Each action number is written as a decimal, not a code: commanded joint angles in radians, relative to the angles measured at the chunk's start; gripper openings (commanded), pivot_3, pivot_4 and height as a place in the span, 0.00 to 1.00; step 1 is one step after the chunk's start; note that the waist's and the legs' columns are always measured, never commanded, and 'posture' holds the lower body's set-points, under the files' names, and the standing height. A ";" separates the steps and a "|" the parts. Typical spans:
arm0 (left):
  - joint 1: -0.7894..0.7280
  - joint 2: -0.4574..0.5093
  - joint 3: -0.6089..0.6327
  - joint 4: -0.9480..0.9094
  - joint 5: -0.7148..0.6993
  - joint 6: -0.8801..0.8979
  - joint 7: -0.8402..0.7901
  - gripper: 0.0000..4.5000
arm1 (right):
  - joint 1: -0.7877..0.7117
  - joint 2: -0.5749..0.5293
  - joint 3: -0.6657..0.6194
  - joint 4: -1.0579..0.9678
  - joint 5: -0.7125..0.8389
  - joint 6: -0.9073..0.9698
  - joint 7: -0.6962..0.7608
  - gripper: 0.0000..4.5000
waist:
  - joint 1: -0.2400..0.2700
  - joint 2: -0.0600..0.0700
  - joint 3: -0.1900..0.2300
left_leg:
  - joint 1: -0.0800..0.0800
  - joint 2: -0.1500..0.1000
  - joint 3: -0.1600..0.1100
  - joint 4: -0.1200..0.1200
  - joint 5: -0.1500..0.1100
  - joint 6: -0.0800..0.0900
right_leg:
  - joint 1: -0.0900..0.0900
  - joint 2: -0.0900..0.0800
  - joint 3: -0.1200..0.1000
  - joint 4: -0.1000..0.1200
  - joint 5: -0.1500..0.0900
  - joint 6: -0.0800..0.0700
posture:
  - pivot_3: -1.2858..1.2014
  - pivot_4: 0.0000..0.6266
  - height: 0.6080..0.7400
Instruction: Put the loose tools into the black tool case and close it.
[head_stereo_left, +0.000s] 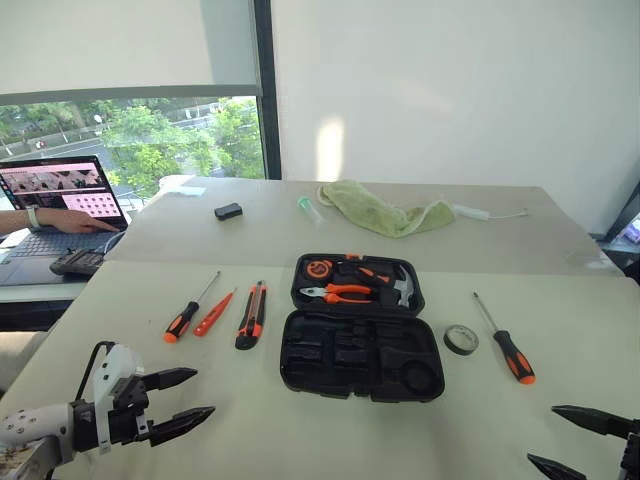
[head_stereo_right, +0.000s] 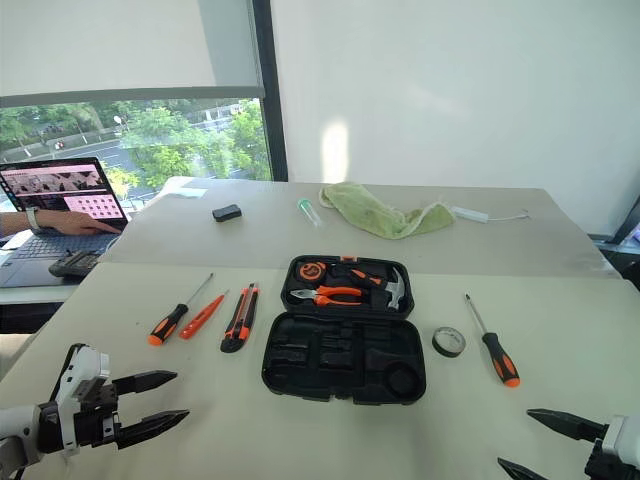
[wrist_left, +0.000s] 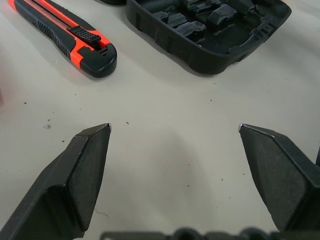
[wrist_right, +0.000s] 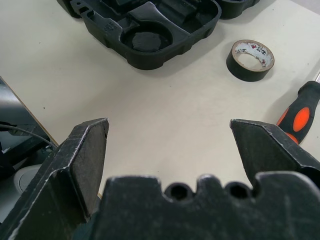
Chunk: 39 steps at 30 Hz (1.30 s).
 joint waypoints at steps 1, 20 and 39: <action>-0.022 -0.026 0.008 -0.051 -0.033 0.013 0.055 0.98 | -0.026 0.010 0.030 -0.011 0.004 -0.034 -0.019 1.00 | 0.000 0.000 0.000 | 0.000 0.000 0.000 0.000 0.000 0.000 | 0.000 0.000 0.000 0.000 0.000 0.000 | 0.52 0.24 1.00; -0.677 0.139 -0.073 0.314 0.029 0.590 0.657 0.98 | -0.456 -0.094 0.316 -0.388 0.301 0.196 -0.316 1.00 | -0.003 -0.001 0.002 | 0.001 -0.002 0.000 -0.001 0.000 -0.004 | 0.000 0.013 0.000 0.002 0.010 -0.001 | 0.52 0.24 1.00; -0.933 0.183 -0.345 0.694 0.245 0.492 0.409 0.98 | -0.346 -0.116 0.281 -0.501 0.322 0.241 -0.440 1.00 | 0.005 -0.011 0.007 | -0.002 -0.002 0.001 0.000 0.000 -0.004 | -0.001 0.012 -0.001 0.002 0.009 0.000 | 0.52 0.24 1.00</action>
